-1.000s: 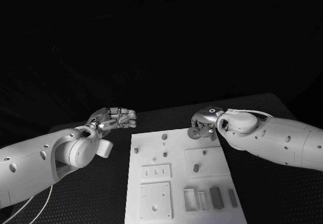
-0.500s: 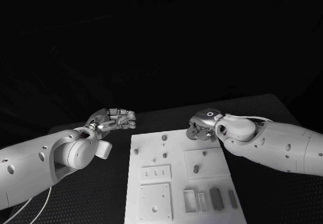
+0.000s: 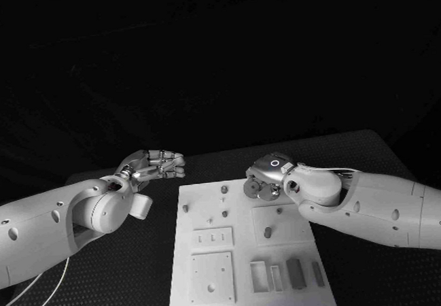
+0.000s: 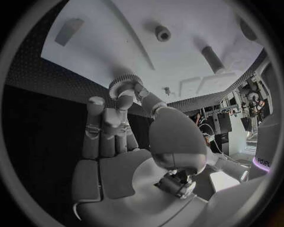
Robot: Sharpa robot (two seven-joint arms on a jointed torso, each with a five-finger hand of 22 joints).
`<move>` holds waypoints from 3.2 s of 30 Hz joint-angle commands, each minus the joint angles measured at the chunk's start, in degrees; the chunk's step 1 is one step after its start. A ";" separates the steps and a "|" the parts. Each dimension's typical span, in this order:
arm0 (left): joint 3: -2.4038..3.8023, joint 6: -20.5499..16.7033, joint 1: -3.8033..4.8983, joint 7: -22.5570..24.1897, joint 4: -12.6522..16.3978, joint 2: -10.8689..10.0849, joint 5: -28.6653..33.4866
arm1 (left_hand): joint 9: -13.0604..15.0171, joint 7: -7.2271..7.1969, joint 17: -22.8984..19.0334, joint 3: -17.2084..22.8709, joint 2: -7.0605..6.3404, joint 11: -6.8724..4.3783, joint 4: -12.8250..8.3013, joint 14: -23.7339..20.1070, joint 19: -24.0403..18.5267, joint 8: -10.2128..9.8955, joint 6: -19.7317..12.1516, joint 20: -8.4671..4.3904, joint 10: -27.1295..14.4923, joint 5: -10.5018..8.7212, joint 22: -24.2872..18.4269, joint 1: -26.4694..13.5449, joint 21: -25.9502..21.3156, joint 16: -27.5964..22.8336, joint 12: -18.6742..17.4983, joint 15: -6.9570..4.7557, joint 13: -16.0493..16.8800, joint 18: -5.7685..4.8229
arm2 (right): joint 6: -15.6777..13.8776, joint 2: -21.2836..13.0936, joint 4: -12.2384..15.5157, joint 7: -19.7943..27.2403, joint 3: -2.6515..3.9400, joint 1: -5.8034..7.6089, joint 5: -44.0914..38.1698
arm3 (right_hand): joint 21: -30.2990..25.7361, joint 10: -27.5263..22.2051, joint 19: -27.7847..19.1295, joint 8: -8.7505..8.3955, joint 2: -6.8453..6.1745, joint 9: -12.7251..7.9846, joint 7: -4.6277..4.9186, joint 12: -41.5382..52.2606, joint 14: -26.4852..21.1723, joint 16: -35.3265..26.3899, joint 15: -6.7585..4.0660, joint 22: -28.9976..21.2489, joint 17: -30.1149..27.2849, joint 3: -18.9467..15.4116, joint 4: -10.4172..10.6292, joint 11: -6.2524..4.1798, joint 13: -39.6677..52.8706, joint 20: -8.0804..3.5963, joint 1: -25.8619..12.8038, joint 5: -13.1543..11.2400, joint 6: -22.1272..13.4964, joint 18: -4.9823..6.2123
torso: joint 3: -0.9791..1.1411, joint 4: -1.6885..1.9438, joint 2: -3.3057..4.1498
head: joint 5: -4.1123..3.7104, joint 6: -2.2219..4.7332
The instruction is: Assemble the parts on the task board
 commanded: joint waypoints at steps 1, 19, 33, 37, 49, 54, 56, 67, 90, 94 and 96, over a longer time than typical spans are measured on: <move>0.05 0.34 0.10 0.36 0.19 -0.07 0.33 | -0.09 1.24 0.06 -0.24 -0.16 -0.15 -0.06 -0.01 0.16 -0.24 0.16 0.38 0.36 -0.32 -0.08 -0.51 -0.22 -0.30 -0.16 0.20 -0.08 0.61 | -1.14 0.32 1.52 -2.43 -0.01 0.00 -5.50 | 0.25 0.63 0.23 0.16 -0.70 1.90 -0.62 -0.29 0.08 0.37 -0.19 1.02 -0.08 -0.24 0.04 0.00 -0.09 -0.34 0.15 -0.12 1.94 0.87 | 0.08 0.11 -0.02 | 0.05 0.00; 0.05 0.41 0.10 0.41 -0.05 0.49 0.39 | -0.09 1.24 0.09 -0.24 -0.14 -0.15 -0.05 0.00 0.18 -0.26 0.18 0.38 0.38 -0.32 -0.09 -0.50 -0.25 -0.35 -0.20 0.21 -0.09 0.62 | -1.20 5.63 1.99 -2.50 -0.34 -0.84 -6.38 | 0.26 0.82 0.37 0.16 -0.90 1.87 -0.65 -0.35 0.15 0.41 -0.22 0.99 -0.10 -0.20 0.06 -0.03 -0.14 -0.36 0.17 -0.12 2.05 0.87 | 0.11 0.23 0.00 | 0.72 -0.07; 0.05 0.46 0.10 0.41 -0.30 0.85 0.42 | -0.10 1.24 0.11 -0.25 -0.13 -0.14 -0.05 0.00 0.19 -0.28 0.18 0.39 0.39 -0.32 -0.09 -0.50 -0.29 -0.40 -0.24 0.21 -0.10 0.62 | -0.89 8.93 -1.16 -1.94 -0.59 -1.47 -6.39 | 0.26 0.88 0.43 0.12 -0.93 1.84 -0.65 -0.41 0.18 0.43 -0.24 0.97 -0.11 -0.13 0.04 -0.04 -0.17 -0.38 0.24 -0.12 2.03 0.87 | 0.06 0.20 0.03 | 1.30 -0.30; 0.06 0.48 0.10 0.44 -0.35 0.95 0.42 | -0.11 1.24 0.12 -0.25 -0.13 -0.14 -0.05 0.00 0.19 -0.29 0.18 0.39 0.39 -0.32 -0.09 -0.50 -0.30 -0.41 -0.25 0.21 -0.10 0.62 | -0.81 9.49 -1.77 -1.82 -0.60 -1.53 -6.39 | 0.25 0.89 0.44 0.10 -0.95 1.83 -0.65 -0.42 0.19 0.44 -0.24 0.96 -0.11 -0.12 0.04 -0.04 -0.18 -0.39 0.26 -0.12 2.02 0.87 | 0.08 0.21 0.05 | 1.41 -0.25; 0.06 0.48 0.10 0.43 -0.40 1.10 0.45 | -0.11 1.25 0.14 -0.26 -0.12 -0.14 -0.05 0.01 0.19 -0.31 0.18 0.39 0.40 -0.32 -0.10 -0.51 -0.33 -0.45 -0.28 0.22 -0.11 0.61 | -0.54 10.75 -3.04 -1.40 -0.62 -1.69 -6.31 | 0.24 0.92 0.47 0.07 -0.98 1.80 -0.65 -0.47 0.20 0.44 -0.24 0.95 -0.12 -0.09 0.05 -0.04 -0.20 -0.40 0.28 -0.13 2.00 0.87 | 0.09 0.04 0.00 | 1.55 -0.25; 0.06 0.52 0.10 0.44 -0.35 1.16 0.45 | -0.11 1.25 0.15 -0.26 -0.12 -0.14 -0.05 0.01 0.19 -0.32 0.18 0.39 0.40 -0.32 -0.10 -0.51 -0.33 -0.47 -0.29 0.22 -0.12 0.61 | -0.62 11.45 -4.02 -1.14 -0.64 -1.78 -6.27 | 0.23 0.93 0.48 0.05 -1.02 1.79 -0.64 -0.49 0.20 0.44 -0.24 0.94 -0.12 -0.10 0.06 -0.04 -0.21 -0.40 0.26 -0.12 1.98 0.87 | 0.12 0.05 -0.01 | 1.68 -0.31; 0.06 0.52 0.10 0.45 -0.39 1.19 0.45 | -0.12 1.25 0.15 -0.26 -0.12 -0.14 -0.05 0.01 0.19 -0.32 0.18 0.39 0.40 -0.32 -0.10 -0.51 -0.34 -0.47 -0.30 0.22 -0.12 0.61 | -0.65 11.85 -4.52 -1.09 -0.68 -2.01 -6.26 | 0.23 0.93 0.48 0.05 -1.02 1.78 -0.64 -0.49 0.20 0.44 -0.24 0.94 -0.12 -0.10 0.06 -0.04 -0.21 -0.40 0.26 -0.12 1.98 0.87 | 0.12 0.08 0.00 | 1.73 -0.34; 0.06 0.58 0.10 0.42 -0.62 1.28 0.47 | -0.12 1.25 0.17 -0.27 -0.11 -0.14 -0.05 0.01 0.20 -0.33 0.19 0.40 0.41 -0.32 -0.10 -0.52 -0.36 -0.50 -0.32 0.22 -0.12 0.61 | -0.80 12.77 -6.09 -0.81 -0.80 -2.84 -6.13 | 0.22 0.96 0.50 -0.01 -1.05 1.75 -0.63 -0.53 0.20 0.44 -0.24 0.93 -0.13 -0.07 0.06 -0.03 -0.22 -0.42 0.28 -0.12 1.92 0.87 | 0.14 0.14 0.00 | 2.08 -0.72; 0.06 0.71 0.10 0.39 -0.65 1.49 0.50 | -0.13 1.25 0.21 -0.29 -0.10 -0.13 -0.05 0.02 0.22 -0.36 0.20 0.40 0.42 -0.32 -0.10 -0.52 -0.40 -0.57 -0.36 0.22 -0.14 0.61 | -1.13 13.90 -7.58 -0.39 -0.80 -2.86 -5.20 | 0.09 1.04 0.58 -0.56 -1.49 1.46 -0.43 -0.75 0.19 0.41 -0.11 0.86 -0.19 -0.08 0.11 0.14 -0.29 -0.45 0.02 -0.12 1.14 0.87 | 0.15 0.02 -0.03 | 2.27 -0.70; 0.06 0.68 0.10 0.37 -0.66 1.41 0.50 | -0.13 1.25 0.21 -0.29 -0.10 -0.13 -0.05 0.02 0.22 -0.37 0.20 0.40 0.42 -0.32 -0.10 -0.53 -0.41 -0.58 -0.36 0.22 -0.14 0.61 | -1.30 13.90 -7.88 -0.57 -0.80 -2.87 -4.69 | -0.07 1.04 0.62 -1.57 -2.11 0.99 -0.05 -0.96 0.15 0.33 0.19 0.80 -0.26 0.00 0.11 0.48 -0.35 -0.52 0.02 -0.13 -0.55 0.87 | 0.13 0.05 -0.04 | 2.27 -0.72; 0.06 0.68 0.10 0.36 -0.66 1.36 0.50 | -0.13 1.25 0.22 -0.30 -0.10 -0.13 -0.05 0.02 0.22 -0.37 0.20 0.40 0.42 -0.32 -0.10 -0.52 -0.41 -0.58 -0.36 0.22 -0.14 0.61 | -1.62 13.85 -8.04 -0.70 -0.80 -2.87 -4.53 | -0.16 1.00 0.67 -2.38 -2.49 0.65 0.21 -1.08 0.15 0.30 0.37 0.76 -0.29 -0.01 0.18 0.70 -0.37 -0.55 -0.09 -0.12 -2.00 0.87 | 0.11 0.05 -0.04 | 2.28 -0.74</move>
